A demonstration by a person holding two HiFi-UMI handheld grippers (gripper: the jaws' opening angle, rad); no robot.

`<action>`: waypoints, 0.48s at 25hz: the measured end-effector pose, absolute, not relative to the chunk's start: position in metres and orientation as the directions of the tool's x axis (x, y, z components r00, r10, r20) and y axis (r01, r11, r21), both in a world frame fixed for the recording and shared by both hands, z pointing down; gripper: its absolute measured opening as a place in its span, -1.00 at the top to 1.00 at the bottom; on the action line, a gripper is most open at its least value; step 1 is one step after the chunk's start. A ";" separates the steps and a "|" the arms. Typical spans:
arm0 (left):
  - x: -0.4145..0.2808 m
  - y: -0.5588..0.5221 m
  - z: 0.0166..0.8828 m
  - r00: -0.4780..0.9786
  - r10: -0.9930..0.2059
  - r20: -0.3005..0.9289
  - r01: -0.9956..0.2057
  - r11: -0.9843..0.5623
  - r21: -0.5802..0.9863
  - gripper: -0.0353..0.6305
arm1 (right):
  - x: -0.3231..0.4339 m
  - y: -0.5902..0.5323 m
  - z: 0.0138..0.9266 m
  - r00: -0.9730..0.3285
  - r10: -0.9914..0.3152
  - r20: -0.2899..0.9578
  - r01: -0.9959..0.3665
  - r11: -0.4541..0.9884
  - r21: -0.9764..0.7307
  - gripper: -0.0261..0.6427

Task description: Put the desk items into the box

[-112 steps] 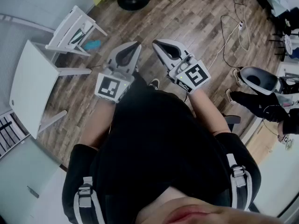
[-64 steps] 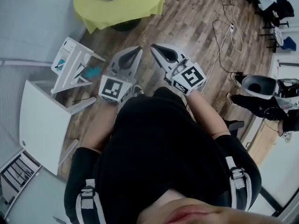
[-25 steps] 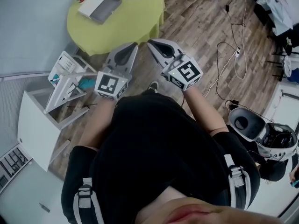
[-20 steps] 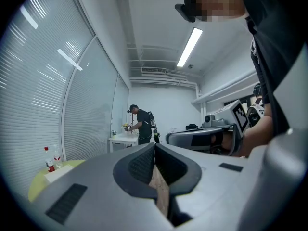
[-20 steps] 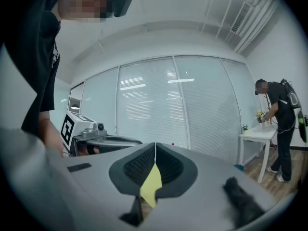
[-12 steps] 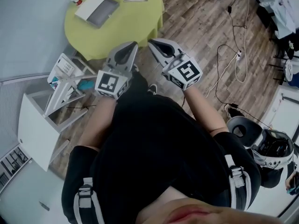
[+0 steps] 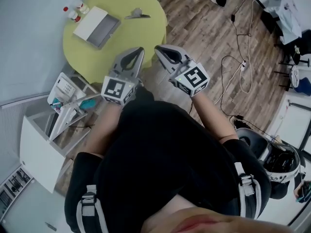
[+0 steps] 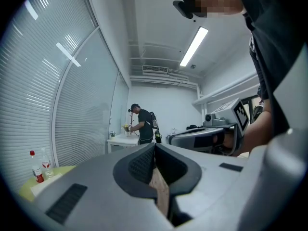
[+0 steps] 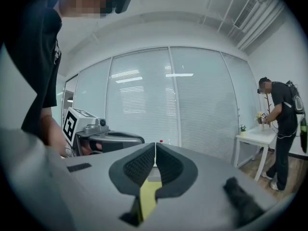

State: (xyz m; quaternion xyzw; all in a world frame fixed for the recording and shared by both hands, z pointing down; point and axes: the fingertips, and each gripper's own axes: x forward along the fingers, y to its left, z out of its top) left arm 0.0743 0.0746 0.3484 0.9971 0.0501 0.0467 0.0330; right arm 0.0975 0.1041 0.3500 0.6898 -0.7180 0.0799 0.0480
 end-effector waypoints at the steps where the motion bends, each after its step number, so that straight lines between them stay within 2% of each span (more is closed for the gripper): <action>1: 0.082 0.066 0.348 0.990 0.106 0.089 0.100 -0.992 0.071 0.86 | 0.105 0.096 0.350 -0.039 -0.982 0.183 -0.998 0.031 -0.047 0.87; 12: 0.141 -0.018 0.357 0.985 0.147 0.094 0.139 -0.987 0.082 0.86 | 0.159 0.007 0.361 -0.020 -0.978 0.206 -0.999 0.010 -0.050 0.87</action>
